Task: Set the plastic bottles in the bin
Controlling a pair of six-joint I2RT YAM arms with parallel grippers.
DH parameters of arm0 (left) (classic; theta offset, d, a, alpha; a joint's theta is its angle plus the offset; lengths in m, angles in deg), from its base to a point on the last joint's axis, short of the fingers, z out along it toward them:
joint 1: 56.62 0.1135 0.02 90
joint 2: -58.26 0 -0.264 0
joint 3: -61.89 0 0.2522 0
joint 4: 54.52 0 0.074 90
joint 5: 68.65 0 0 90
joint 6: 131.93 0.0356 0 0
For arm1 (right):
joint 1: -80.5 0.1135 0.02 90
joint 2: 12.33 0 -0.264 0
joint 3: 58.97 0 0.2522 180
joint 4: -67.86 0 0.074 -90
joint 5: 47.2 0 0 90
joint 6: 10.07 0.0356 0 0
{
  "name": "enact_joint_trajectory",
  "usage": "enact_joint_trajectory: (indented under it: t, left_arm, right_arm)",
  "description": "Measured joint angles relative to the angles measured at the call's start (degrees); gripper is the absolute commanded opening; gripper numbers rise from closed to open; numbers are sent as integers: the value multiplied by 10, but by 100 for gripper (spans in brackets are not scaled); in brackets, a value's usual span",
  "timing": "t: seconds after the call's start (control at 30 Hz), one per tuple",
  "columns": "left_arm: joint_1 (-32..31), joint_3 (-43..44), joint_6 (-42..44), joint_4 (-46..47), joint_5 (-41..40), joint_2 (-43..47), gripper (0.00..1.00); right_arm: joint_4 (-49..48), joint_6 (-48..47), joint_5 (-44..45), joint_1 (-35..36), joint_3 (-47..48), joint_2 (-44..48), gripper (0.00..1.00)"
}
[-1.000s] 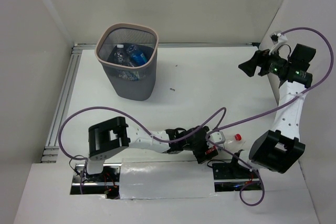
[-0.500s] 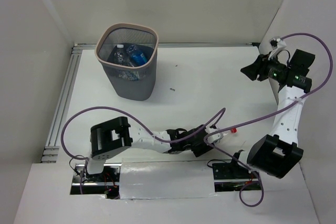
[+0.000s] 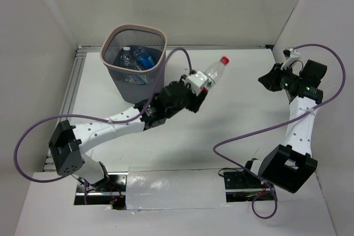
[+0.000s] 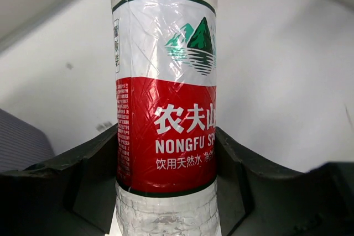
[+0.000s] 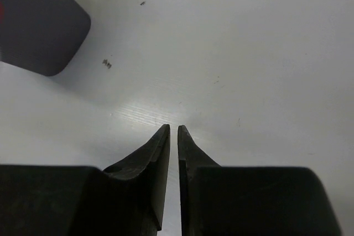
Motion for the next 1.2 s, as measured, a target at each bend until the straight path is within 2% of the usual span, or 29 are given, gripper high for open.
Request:
enact_joint_trajectory:
  t: [0.17,0.23,0.53,0.6,0.67,0.7,0.73,0.87,0.93,1.2]
  left_arm:
    - [72,58,7,8,-21,30,6]
    - [102,63,11,14,-41,42,8]
    - [235,38,16,27,-118,94,12]
    - [259,30,16,30,-124,101,15]
    - [283,21,14,29,-128,104,35]
    - [294,18,12,26,-128,104,47]
    - [308,14,6,20,-128,104,69]
    - [338,3,-1,-1,-127,103,95]
    - [341,3,0,-5,-120,103,99]
    - [313,78,7,-30,-80,102,99]
  right_arm:
    - [4,-32,5,0,-13,0,21]
    - [4,-43,5,0,-16,0,26]
    - [12,-96,7,0,-49,0,38]
    - [16,-105,7,0,-53,0,45]
    - [18,-115,6,0,-55,0,51]
    - [20,-119,6,0,-55,0,61]
    - [23,-126,5,0,-56,0,68]
    - [37,-147,2,0,-56,-1,90]
    - [43,-159,2,1,-56,-1,100]
    - [52,-174,2,23,-67,-1,100]
